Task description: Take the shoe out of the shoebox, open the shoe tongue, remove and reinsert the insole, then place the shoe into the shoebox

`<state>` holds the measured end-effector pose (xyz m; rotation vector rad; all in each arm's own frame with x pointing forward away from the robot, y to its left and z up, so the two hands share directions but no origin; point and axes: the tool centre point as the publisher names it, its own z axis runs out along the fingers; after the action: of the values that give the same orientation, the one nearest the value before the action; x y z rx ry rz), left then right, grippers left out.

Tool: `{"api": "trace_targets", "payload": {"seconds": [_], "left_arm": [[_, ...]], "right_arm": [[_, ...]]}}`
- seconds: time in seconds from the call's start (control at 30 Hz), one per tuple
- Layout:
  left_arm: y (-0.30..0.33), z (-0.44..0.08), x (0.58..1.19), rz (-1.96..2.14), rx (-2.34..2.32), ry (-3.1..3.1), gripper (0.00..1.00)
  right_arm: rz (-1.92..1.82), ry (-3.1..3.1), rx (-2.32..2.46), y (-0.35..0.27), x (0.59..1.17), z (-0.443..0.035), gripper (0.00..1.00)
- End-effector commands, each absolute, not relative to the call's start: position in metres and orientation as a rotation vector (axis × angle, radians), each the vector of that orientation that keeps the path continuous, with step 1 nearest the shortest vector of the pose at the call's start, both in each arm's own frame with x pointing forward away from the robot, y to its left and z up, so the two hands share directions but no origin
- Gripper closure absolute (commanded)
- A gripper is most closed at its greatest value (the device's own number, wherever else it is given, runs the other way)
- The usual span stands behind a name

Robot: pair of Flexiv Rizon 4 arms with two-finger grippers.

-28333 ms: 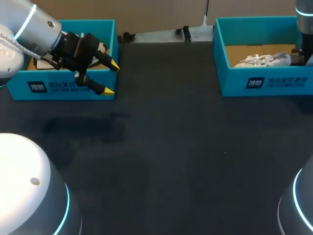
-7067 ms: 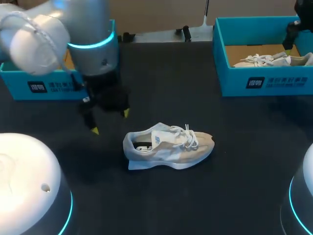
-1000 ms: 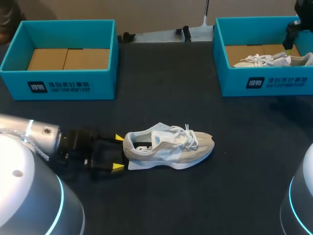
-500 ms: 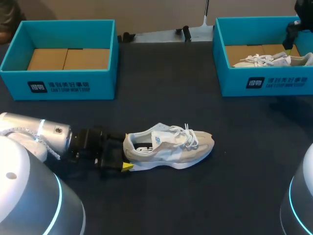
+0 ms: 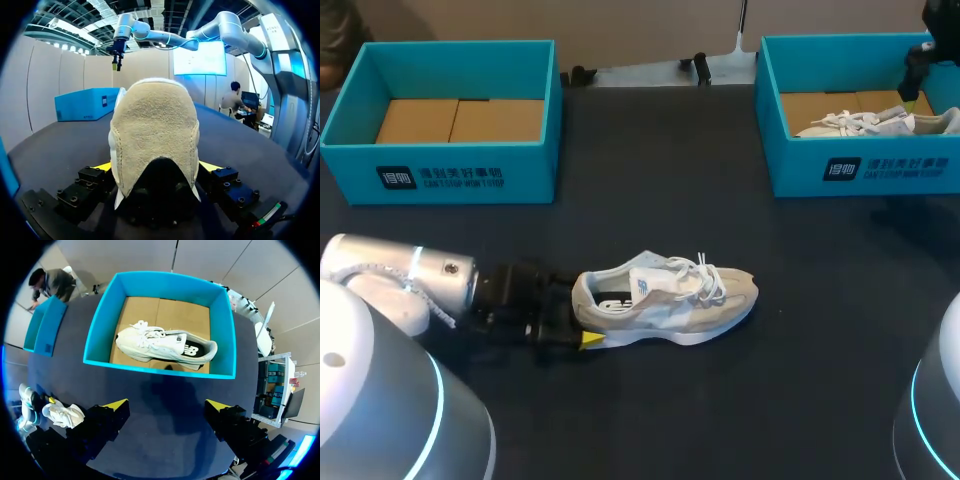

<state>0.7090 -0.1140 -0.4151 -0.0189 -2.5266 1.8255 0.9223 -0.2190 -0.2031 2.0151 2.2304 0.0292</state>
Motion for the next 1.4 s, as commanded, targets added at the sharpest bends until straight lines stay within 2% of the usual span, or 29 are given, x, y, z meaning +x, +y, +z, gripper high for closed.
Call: {"api": "trace_targets", "payload": {"seconds": [0.03,0.27,0.3,0.33,0.37,0.4,0.47,0.5,1.4], "left_arm": [[-0.1196,-0.4162,0.7124,1.803,-0.041,-2.541,0.00],[-0.1213,-0.4174,0.7136,1.782,-0.048,-2.538,0.00],[-0.1215,-0.4175,0.7132,1.781,-0.048,-2.538,0.34],[-0.1218,-0.4177,0.7126,1.780,-0.049,-2.534,0.53],[-0.1220,-0.4178,0.7120,1.778,-0.051,-2.533,0.69],[-0.1222,-0.4179,0.7117,1.776,-0.052,-2.531,0.73],[-0.1224,-0.4180,0.7113,1.776,-0.052,-2.529,0.97],[-0.1225,-0.4180,0.7112,1.777,-0.051,-2.528,1.00],[-0.1236,-0.4184,0.7093,1.769,-0.049,-2.527,1.00]], "right_arm": [[0.029,2.229,2.015,-0.2190,0.9220,-0.2031,0.00],[0.029,2.229,2.015,-0.2190,0.9220,-0.2031,0.00],[0.029,2.229,2.015,-0.2190,0.9220,-0.2031,0.00],[0.029,2.229,2.015,-0.2190,0.9220,-0.2031,0.00],[0.029,2.229,2.015,-0.2190,0.9220,-0.2031,0.00],[0.029,2.229,2.015,-0.2190,0.9220,-0.2031,0.00],[0.029,2.229,2.015,-0.2190,0.9220,-0.2031,0.00],[0.029,2.229,2.015,-0.2190,0.9220,-0.2031,0.00],[0.029,2.229,2.015,-0.2190,0.9220,-0.2031,0.00]]}}
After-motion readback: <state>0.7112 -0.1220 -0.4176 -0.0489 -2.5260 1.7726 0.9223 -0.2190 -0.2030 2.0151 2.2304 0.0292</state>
